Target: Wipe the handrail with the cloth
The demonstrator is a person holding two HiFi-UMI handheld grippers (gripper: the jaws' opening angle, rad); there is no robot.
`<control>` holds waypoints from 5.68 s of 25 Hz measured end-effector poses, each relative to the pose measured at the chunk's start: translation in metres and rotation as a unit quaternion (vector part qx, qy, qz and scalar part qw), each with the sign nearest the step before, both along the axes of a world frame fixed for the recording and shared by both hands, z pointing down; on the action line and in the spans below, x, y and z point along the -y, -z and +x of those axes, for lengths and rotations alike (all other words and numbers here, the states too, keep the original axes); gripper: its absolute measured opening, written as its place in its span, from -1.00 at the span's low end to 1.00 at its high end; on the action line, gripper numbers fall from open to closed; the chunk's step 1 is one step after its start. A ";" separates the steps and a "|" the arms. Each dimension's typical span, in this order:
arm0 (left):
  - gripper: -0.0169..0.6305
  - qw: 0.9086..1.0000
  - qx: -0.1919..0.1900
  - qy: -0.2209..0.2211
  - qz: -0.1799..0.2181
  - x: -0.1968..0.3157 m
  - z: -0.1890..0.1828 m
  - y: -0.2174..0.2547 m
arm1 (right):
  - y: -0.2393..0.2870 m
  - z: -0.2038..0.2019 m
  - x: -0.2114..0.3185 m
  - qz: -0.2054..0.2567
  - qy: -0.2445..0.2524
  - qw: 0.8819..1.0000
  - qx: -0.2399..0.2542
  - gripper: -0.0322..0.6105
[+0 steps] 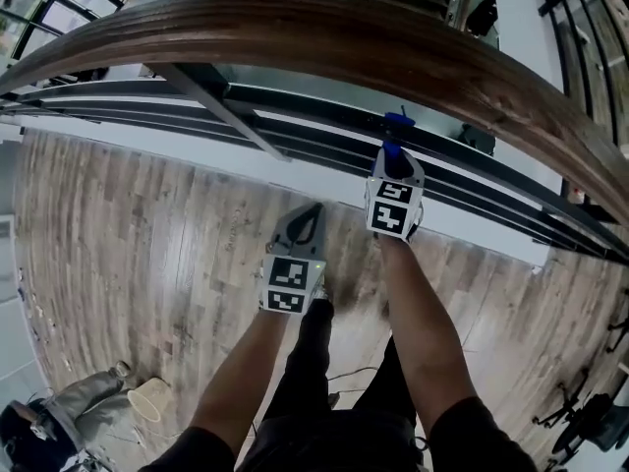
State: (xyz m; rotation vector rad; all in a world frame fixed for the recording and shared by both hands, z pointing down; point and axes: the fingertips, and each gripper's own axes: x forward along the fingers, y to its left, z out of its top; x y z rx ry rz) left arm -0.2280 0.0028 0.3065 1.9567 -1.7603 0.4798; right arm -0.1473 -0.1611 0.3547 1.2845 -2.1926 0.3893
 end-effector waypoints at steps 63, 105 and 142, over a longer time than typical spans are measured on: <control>-0.93 0.978 -0.034 -0.204 -0.034 0.161 0.628 -0.010 | -0.001 0.776 0.108 -0.028 -0.173 0.983 -0.063 -0.57; -0.94 0.993 -0.061 -0.038 -0.091 0.023 0.231 -0.170 | -0.041 0.405 -0.031 0.096 -0.014 0.993 0.073 -0.58; -0.93 0.991 -0.033 0.114 -0.062 -0.092 -0.264 -0.207 | -0.202 -0.296 -0.056 -0.041 0.123 0.991 0.029 -0.58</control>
